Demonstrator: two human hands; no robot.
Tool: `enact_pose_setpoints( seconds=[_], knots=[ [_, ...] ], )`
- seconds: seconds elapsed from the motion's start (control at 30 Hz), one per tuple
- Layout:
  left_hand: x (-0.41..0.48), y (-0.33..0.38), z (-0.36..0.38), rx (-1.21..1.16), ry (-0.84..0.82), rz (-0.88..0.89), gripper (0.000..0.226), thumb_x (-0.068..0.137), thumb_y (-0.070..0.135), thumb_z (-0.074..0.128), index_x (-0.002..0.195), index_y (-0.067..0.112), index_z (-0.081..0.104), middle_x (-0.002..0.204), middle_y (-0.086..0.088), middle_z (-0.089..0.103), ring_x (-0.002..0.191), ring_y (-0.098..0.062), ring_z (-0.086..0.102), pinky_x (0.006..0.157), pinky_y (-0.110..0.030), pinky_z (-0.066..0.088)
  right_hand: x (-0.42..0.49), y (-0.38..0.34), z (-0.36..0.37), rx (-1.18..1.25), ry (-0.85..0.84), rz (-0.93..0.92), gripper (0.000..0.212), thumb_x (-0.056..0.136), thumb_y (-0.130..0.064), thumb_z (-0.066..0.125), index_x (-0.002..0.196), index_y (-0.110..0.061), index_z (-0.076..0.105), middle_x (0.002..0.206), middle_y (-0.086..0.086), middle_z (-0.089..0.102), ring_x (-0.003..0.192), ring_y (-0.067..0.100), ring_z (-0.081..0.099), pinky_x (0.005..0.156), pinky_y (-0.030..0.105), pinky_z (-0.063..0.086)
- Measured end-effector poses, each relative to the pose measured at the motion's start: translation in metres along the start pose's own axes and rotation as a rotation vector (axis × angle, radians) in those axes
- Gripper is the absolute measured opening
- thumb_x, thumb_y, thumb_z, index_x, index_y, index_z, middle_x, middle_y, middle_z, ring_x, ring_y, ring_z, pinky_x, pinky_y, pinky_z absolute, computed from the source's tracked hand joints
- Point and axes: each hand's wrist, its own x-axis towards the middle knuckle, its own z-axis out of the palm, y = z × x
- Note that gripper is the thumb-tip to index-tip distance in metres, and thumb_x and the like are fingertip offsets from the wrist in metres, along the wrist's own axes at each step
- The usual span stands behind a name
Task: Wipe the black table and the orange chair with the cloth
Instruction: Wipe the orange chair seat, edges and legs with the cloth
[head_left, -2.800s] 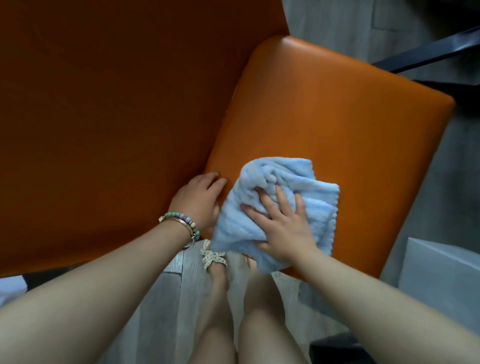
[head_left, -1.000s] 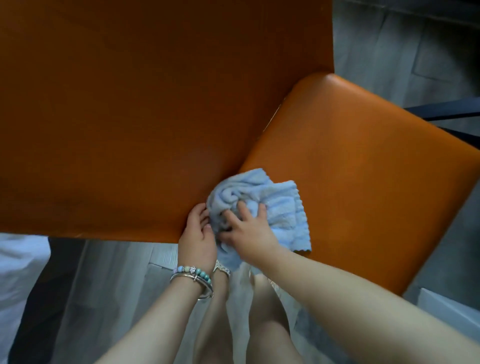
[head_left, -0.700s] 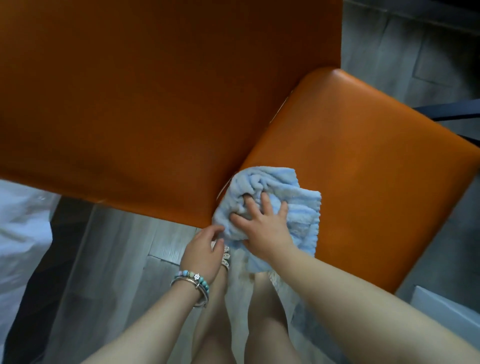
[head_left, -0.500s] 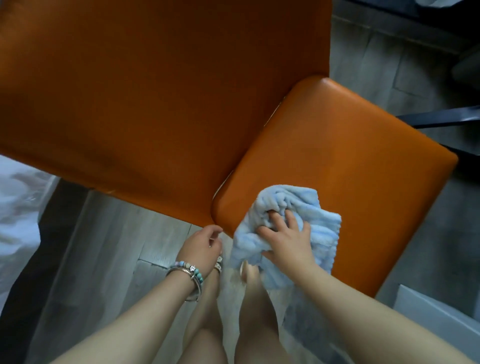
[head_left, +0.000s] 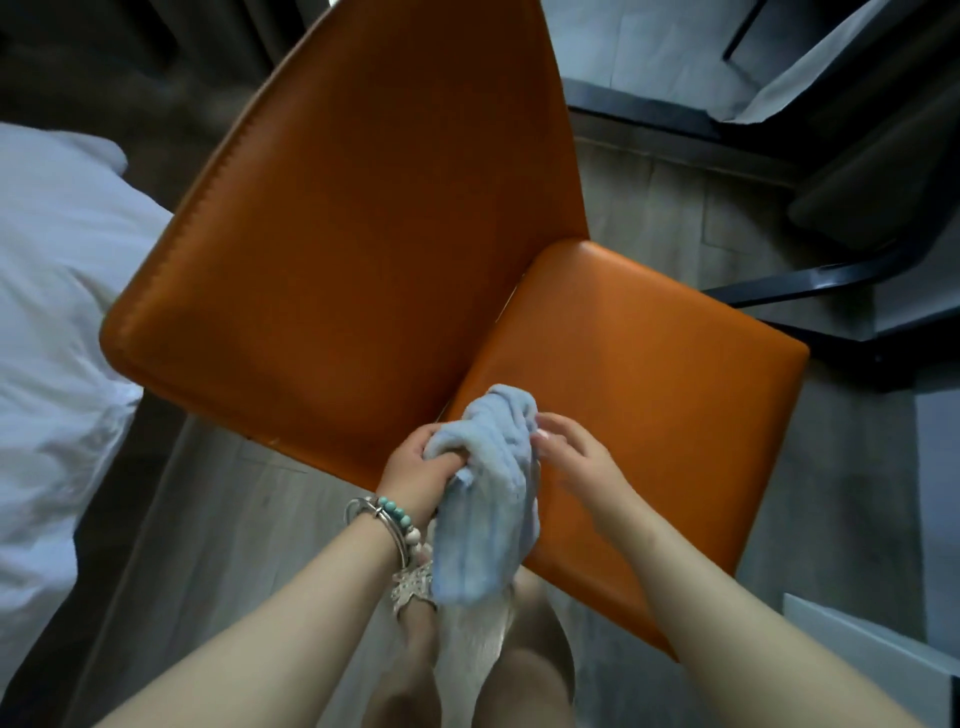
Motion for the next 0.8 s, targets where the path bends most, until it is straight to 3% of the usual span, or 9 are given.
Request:
enact_pose_setpoints(
  seconds=[0.1,0.23,0.33,0.43,0.5,0.57,0.63,0.7,0.8],
  knots=[
    [0.009,0.008,0.007,-0.221,0.012,-0.054,0.023,0.089,-0.002,0.05,0.087,0.016,0.065,0.074,-0.007,0.064,0.07,-0.019,0.06,0.061,-0.029,0.051,0.009,0.015,-0.016,-0.031,0.264,0.318,0.041,0.097,-0.041,0.043,0.129,-0.015,0.05,0.131,0.006,0.053,0.117,0.02,0.05,0.096,0.034,0.041],
    [0.022,0.02,0.029,-0.519,0.066,-0.117,0.027,0.091,-0.003,0.048,0.102,0.016,0.063,0.075,-0.008,0.068,0.067,-0.021,0.065,0.052,-0.027,0.051,0.014,0.019,-0.029,0.357,-0.038,0.677,0.051,0.091,-0.059,0.044,0.11,-0.015,0.061,0.108,0.004,0.068,0.099,0.023,0.062,0.074,0.037,0.05],
    [0.029,0.025,0.044,-0.593,0.145,-0.14,0.031,0.09,-0.005,0.048,0.109,0.015,0.062,0.088,-0.013,0.068,0.076,-0.025,0.066,0.06,-0.03,0.054,0.03,0.005,-0.049,0.447,0.009,0.558,0.032,0.089,-0.04,0.06,0.108,-0.014,0.066,0.098,0.007,0.073,0.091,0.023,0.067,0.075,0.035,0.053],
    [0.035,0.029,0.058,-0.471,0.192,-0.153,0.031,0.087,-0.008,0.048,0.108,0.01,0.062,0.084,-0.014,0.066,0.068,-0.024,0.063,0.052,-0.025,0.05,0.049,-0.012,-0.079,0.272,0.305,0.324,0.011,0.087,-0.02,0.066,0.089,-0.01,0.061,0.083,0.009,0.065,0.071,0.021,0.06,0.056,0.03,0.049],
    [0.038,0.029,0.066,-0.296,0.192,-0.19,0.027,0.085,-0.007,0.049,0.105,0.006,0.061,0.073,-0.012,0.062,0.055,-0.021,0.058,0.047,-0.024,0.045,0.059,-0.033,-0.103,0.191,0.454,0.13,0.015,0.083,-0.013,0.068,0.075,-0.013,0.055,0.079,0.01,0.06,0.069,0.02,0.054,0.055,0.028,0.044],
    [0.038,0.032,0.073,-0.133,0.102,-0.227,0.02,0.087,0.0,0.055,0.105,0.005,0.059,0.071,-0.01,0.061,0.055,-0.022,0.057,0.051,-0.026,0.044,0.065,-0.061,-0.126,0.227,0.533,0.029,0.019,0.08,-0.011,0.069,0.071,-0.015,0.052,0.076,0.008,0.057,0.07,0.021,0.052,0.058,0.029,0.042],
    [0.037,0.04,0.08,-0.039,-0.047,-0.262,0.02,0.088,0.011,0.06,0.108,0.012,0.059,0.088,-0.008,0.065,0.075,-0.024,0.062,0.061,-0.03,0.05,0.069,-0.093,-0.145,0.213,0.579,-0.028,0.018,0.071,-0.017,0.069,0.068,-0.018,0.051,0.071,0.004,0.055,0.073,0.022,0.051,0.062,0.031,0.043],
    [0.038,0.048,0.083,0.037,-0.097,-0.257,0.024,0.091,0.022,0.058,0.115,0.018,0.057,0.106,-0.004,0.063,0.092,-0.02,0.06,0.067,-0.027,0.05,0.07,-0.121,-0.158,0.036,0.601,-0.073,0.014,0.063,-0.026,0.062,0.072,-0.018,0.054,0.072,0.001,0.055,0.077,0.022,0.052,0.068,0.034,0.043],
    [0.047,0.042,0.075,0.274,0.067,-0.145,0.031,0.092,0.03,0.056,0.122,0.023,0.051,0.119,0.003,0.055,0.106,-0.014,0.054,0.08,-0.024,0.044,0.074,-0.147,-0.153,-0.376,0.609,-0.152,0.026,0.078,-0.022,0.06,0.102,-0.017,0.053,0.09,0.001,0.053,0.087,0.021,0.047,0.075,0.029,0.037]
  ],
)
